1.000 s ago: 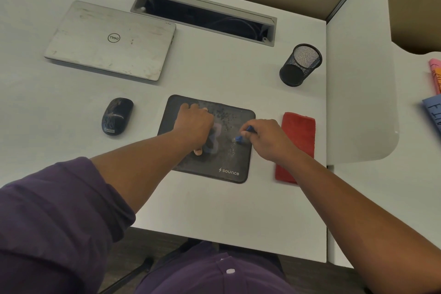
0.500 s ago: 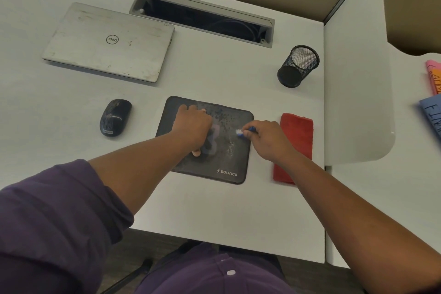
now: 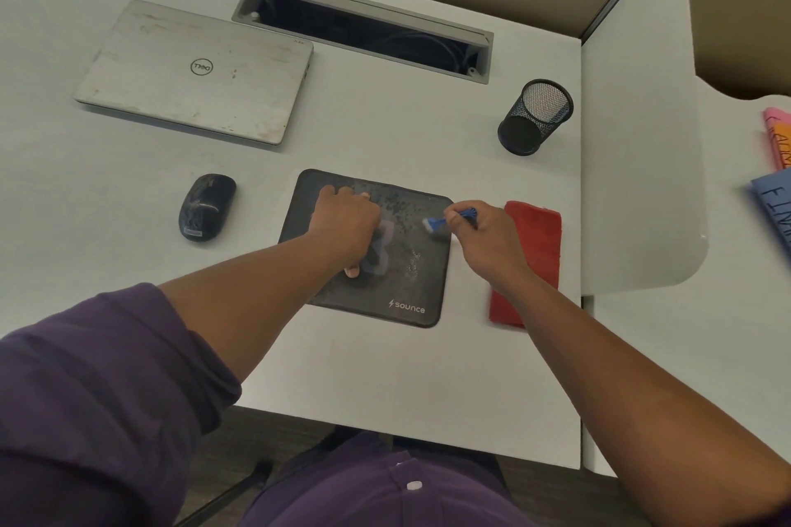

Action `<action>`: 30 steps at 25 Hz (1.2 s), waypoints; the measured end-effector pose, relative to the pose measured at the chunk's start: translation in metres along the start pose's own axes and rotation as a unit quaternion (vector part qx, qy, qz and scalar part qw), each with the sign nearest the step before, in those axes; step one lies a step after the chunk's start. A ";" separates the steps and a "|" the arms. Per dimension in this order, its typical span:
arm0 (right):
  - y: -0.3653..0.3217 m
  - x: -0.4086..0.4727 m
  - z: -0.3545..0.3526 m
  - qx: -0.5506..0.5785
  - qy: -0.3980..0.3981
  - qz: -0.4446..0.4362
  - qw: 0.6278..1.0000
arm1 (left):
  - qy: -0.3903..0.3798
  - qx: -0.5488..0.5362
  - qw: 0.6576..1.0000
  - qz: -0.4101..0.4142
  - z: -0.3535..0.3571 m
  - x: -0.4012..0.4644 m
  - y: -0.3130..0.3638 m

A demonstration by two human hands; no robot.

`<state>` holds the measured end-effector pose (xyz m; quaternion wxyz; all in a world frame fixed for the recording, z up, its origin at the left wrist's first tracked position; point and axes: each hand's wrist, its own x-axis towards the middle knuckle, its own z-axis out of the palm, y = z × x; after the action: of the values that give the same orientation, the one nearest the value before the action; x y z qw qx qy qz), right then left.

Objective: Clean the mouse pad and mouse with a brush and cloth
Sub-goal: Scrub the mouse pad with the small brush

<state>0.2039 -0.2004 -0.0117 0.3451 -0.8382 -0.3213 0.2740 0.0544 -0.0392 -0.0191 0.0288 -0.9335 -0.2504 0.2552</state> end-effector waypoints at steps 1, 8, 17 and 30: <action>0.000 0.000 0.000 -0.009 -0.010 0.008 1.000 | 0.000 -0.001 1.000 -0.002 0.001 0.000 0.000; 0.001 0.002 -0.004 0.007 -0.017 0.028 0.999 | -0.003 -0.005 1.000 -0.005 0.001 0.000 0.000; 0.000 0.017 -0.005 0.055 -0.092 -0.027 0.994 | -0.024 0.007 0.999 -0.030 0.000 0.002 0.003; 0.002 0.040 -0.004 -0.066 -0.065 -0.166 0.982 | -0.069 -0.011 0.993 -0.099 -0.011 0.002 0.015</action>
<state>0.2330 -0.1741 -0.0200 0.3082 -0.7748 -0.4948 0.2446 0.0680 -0.0499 -0.0136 0.0266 -0.8846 -0.3459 0.3117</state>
